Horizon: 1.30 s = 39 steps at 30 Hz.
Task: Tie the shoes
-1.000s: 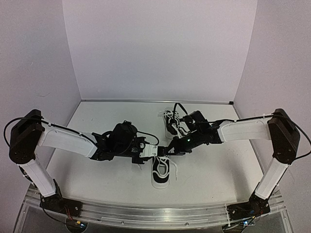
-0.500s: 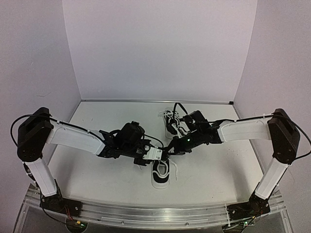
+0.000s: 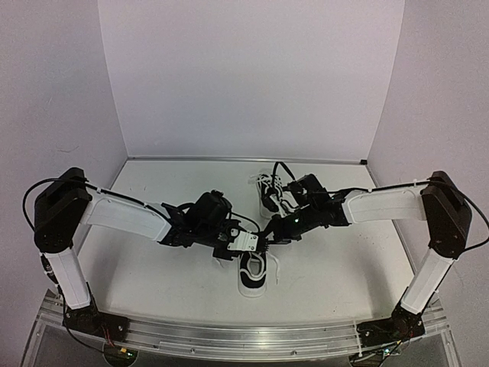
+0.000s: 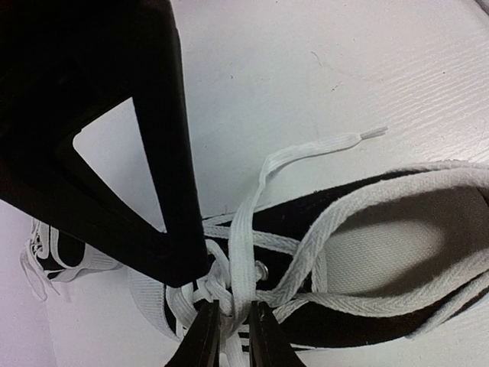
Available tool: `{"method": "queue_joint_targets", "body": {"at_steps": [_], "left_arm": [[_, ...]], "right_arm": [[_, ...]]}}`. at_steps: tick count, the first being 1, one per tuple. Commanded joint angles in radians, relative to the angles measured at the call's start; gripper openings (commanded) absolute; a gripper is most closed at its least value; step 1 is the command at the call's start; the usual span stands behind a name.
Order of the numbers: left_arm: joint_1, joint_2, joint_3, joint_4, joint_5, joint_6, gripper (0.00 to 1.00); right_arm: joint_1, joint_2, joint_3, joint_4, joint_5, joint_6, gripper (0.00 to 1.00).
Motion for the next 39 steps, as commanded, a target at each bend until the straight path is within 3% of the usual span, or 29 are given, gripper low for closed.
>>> {"method": "queue_joint_targets", "body": {"at_steps": [1, 7, 16, 26, 39], "left_arm": [[0.012, -0.021, 0.022, -0.043, 0.025, 0.009, 0.15], [0.018, -0.013, 0.034, -0.055, 0.021, 0.006, 0.18], [0.016, -0.021, 0.039, -0.005, 0.026, -0.013, 0.0], [0.015, -0.065, -0.008, 0.092, 0.035, -0.105, 0.0], [0.015, 0.016, -0.054, 0.273, 0.031, -0.265, 0.0]], "right_arm": [[-0.002, 0.002, 0.035, 0.023, -0.009, 0.003, 0.0], [-0.003, 0.004, 0.036, 0.022, -0.011, 0.002, 0.0], [-0.003, 0.001, 0.036, 0.023, -0.01, 0.004, 0.0], [-0.002, 0.002, 0.039, 0.024, -0.015, 0.007, 0.0], [-0.002, -0.011, 0.033, 0.029, -0.015, 0.013, 0.0]]}}
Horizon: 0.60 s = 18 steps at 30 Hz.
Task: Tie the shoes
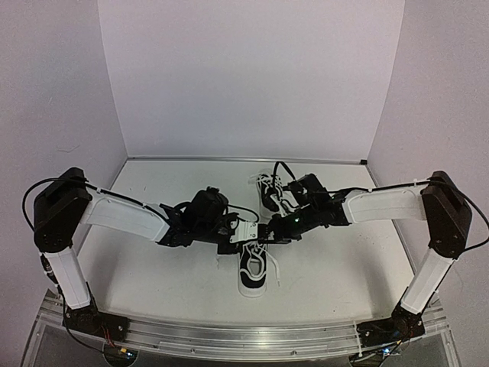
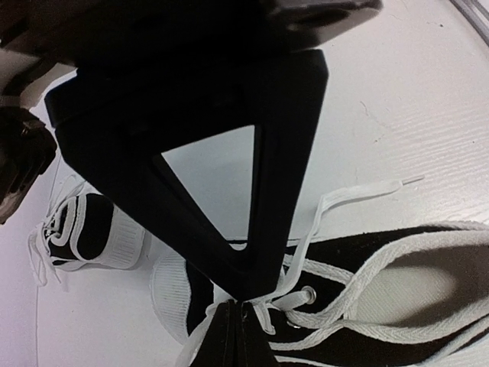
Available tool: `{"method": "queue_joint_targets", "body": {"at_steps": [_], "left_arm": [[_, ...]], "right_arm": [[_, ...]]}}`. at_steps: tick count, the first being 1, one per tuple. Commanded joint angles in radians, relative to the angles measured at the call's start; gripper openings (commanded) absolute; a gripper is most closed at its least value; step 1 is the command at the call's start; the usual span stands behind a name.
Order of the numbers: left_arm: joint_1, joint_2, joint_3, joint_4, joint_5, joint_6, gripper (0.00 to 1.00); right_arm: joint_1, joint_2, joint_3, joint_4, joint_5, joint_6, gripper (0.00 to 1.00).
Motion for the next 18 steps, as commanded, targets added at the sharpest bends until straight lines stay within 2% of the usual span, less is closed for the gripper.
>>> {"method": "queue_joint_targets", "body": {"at_steps": [1, 18], "left_arm": [[0.003, 0.023, -0.038, 0.156, 0.018, -0.106, 0.0], [0.003, 0.064, -0.119, 0.366, -0.008, -0.25, 0.0]], "right_arm": [[-0.002, -0.01, 0.031, 0.029, -0.016, 0.007, 0.0], [-0.001, 0.023, -0.004, 0.128, -0.106, 0.06, 0.0]]}}
